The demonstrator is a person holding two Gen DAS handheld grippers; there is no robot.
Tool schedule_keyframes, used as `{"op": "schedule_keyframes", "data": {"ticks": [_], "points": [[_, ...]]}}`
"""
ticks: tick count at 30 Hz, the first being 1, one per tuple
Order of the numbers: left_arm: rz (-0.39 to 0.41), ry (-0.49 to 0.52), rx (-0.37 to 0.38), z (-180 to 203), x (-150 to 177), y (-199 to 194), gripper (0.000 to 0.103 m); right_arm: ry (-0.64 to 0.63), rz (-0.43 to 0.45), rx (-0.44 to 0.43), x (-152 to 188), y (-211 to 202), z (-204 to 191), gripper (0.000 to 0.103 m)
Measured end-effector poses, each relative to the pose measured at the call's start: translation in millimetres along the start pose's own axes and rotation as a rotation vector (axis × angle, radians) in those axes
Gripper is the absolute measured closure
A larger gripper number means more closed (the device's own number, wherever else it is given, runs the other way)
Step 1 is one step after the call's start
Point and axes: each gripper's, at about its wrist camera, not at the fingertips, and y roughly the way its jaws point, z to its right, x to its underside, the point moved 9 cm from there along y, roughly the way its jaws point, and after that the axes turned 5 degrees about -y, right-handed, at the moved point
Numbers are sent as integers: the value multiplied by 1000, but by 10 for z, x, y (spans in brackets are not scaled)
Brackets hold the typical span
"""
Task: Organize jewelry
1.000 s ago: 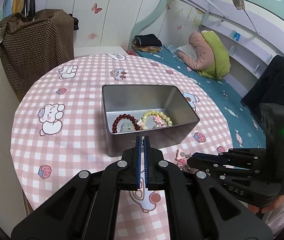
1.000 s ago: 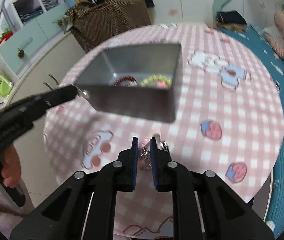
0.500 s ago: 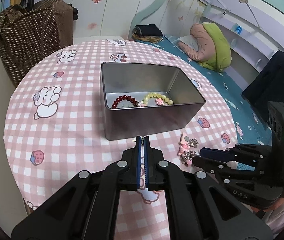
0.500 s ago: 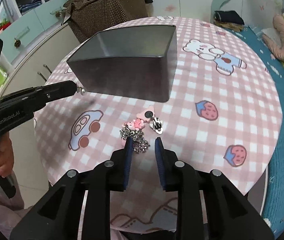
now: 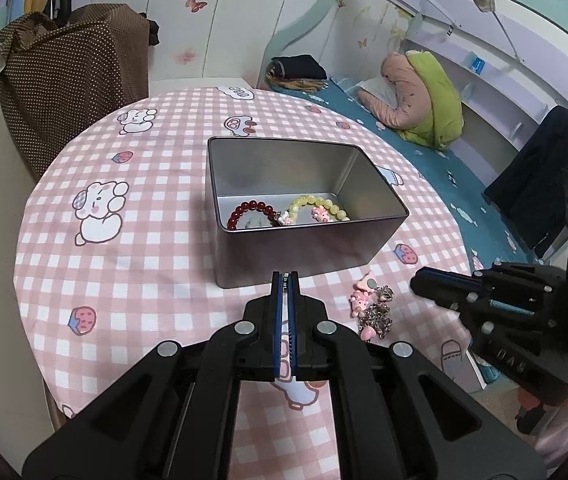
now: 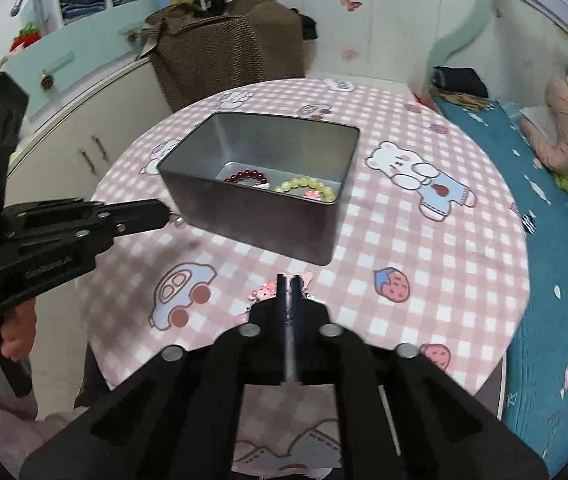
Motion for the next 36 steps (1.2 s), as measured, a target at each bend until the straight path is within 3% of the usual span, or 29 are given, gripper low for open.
{"op": "schedule_keyframes", "data": {"ticks": [7, 14, 16, 21, 36], "points": [[-8, -2, -6, -24, 22, 16, 101, -2, -85, 15, 241, 260, -56, 83], [-17, 1, -7, -20, 41, 47, 101, -85, -64, 63, 256, 342, -172, 72], [-16, -2, -8, -24, 37, 44, 101, -79, -61, 71, 257, 342, -111, 87], [-11, -1, -11, -23, 16, 32, 101, -40, -58, 55, 240, 305, -50, 90], [51, 18, 9, 83, -162, -185, 101, -4, 149, 40, -377, -329, 50, 91]]}}
